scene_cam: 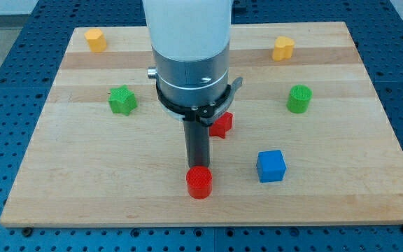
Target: Push the green star to the top center
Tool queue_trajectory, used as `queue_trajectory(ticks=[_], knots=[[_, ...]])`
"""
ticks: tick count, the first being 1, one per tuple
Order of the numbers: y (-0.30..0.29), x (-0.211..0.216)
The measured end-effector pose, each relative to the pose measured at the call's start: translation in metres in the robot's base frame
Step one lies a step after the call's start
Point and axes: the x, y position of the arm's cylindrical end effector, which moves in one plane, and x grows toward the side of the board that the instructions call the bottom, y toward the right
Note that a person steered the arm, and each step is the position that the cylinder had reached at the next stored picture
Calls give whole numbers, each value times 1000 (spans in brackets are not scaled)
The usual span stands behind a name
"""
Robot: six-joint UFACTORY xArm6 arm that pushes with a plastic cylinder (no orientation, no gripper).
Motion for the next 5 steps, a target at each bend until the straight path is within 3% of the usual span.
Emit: queue_trajectory(ticks=[2,5], knots=[[-1,-8],[-117,-73]])
